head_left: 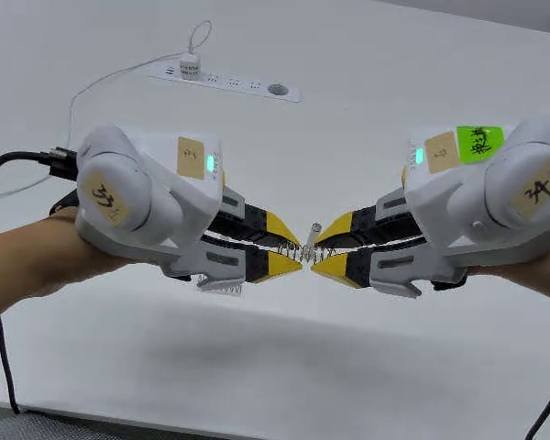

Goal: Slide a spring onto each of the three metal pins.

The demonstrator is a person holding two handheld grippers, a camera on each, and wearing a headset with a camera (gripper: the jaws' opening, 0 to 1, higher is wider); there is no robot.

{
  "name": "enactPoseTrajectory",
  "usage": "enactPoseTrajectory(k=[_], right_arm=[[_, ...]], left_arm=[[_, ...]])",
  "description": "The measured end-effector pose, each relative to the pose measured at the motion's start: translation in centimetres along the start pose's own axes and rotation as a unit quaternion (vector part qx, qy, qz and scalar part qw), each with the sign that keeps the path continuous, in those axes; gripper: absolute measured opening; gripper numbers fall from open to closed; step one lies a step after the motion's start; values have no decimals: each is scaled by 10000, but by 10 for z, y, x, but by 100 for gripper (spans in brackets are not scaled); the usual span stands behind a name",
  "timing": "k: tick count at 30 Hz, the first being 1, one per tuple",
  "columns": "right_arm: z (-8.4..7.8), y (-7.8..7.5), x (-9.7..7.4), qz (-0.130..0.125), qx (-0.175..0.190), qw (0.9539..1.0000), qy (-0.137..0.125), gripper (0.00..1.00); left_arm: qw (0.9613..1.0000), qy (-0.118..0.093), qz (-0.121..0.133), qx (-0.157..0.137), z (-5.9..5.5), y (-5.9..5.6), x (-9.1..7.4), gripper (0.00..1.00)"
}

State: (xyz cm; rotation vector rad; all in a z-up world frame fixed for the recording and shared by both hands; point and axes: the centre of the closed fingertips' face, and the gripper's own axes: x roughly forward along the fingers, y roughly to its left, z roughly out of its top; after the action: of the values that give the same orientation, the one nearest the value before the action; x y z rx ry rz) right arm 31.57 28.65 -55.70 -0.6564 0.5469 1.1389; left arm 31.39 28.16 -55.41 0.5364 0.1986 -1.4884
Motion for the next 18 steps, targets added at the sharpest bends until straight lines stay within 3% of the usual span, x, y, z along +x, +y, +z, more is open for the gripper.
enactPoseTrajectory(k=[8, 18], right_arm=[[-6, 1, 0, 23, 106, 9999, 28, 15], [2, 0, -4, 36, 335, 9993, -161, 11]], left_arm=[[10000, -29, 23, 35, 2, 1, -3, 10], [10000, -8, 68, 63, 0, 3, -5, 10]])
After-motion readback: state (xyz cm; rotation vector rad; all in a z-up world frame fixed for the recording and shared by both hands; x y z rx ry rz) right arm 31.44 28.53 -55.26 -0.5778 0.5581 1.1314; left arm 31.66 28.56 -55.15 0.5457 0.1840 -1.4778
